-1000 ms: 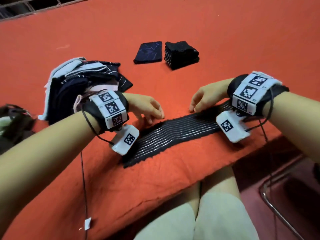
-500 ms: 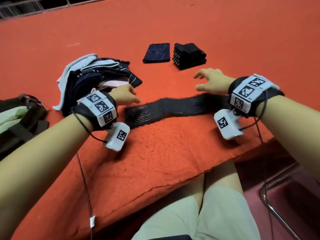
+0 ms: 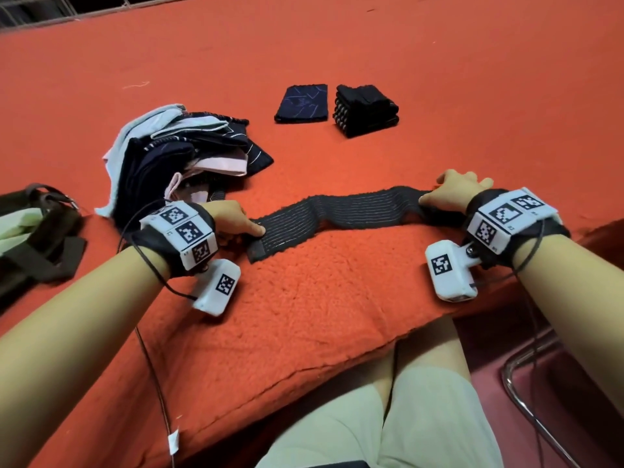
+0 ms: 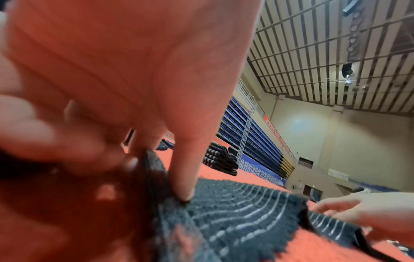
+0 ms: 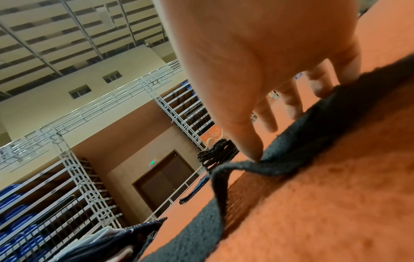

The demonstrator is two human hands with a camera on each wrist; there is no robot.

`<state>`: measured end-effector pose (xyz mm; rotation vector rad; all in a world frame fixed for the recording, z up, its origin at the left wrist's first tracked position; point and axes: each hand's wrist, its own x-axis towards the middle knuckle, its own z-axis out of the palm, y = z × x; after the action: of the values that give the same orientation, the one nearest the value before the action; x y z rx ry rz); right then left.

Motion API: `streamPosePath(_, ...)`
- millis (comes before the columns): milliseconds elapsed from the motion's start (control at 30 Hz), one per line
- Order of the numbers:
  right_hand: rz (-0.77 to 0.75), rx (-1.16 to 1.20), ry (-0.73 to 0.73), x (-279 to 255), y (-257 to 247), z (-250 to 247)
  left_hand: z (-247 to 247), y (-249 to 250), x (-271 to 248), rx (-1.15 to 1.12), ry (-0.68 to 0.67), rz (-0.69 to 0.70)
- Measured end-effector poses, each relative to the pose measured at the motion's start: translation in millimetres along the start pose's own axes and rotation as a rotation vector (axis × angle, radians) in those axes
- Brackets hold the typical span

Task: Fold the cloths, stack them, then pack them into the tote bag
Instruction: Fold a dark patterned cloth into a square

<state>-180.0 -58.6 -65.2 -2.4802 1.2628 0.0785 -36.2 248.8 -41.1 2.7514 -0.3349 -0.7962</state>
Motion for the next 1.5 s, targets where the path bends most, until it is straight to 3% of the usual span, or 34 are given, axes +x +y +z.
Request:
streamPosePath(100, 0.004, 0.031, -0.043, -3, 0, 0, -6, -1, 0, -0.233, 0.046, 0.038)
streamPosePath(267, -0.007, 0.213, 0.016, -9, 8, 1, -27, -20, 8, -0.503, 0.331, 0.068)
streamPosePath(400, 0.036, 0.364, 0.061, -14, 16, 2, -26, -31, 10, -0.828, 0.276, 0.077)
streamPosePath(600, -0.003, 0.351, -0.009, -21, 7, -3, -20, -29, -2, -0.975, 0.171, 0.126)
streamPosePath(800, 0.015, 0.781, 0.124, -22, -13, 5, -18, -13, -9, -0.936, 0.252, 0.193)
streamPosePath(933, 0.044, 0.956, 0.144, -16, -4, 16, -11, 15, -11, -0.898, 0.196, 0.269)
streamPosePath(1233, -0.06, 1.045, 0.065, -16, 13, 20, 23, 99, -3, -0.589, 0.047, 0.307)
streamPosePath(1500, -0.046, 0.952, 0.087, -18, 9, 19, 22, 105, -1, -0.12, -0.12, 0.375)
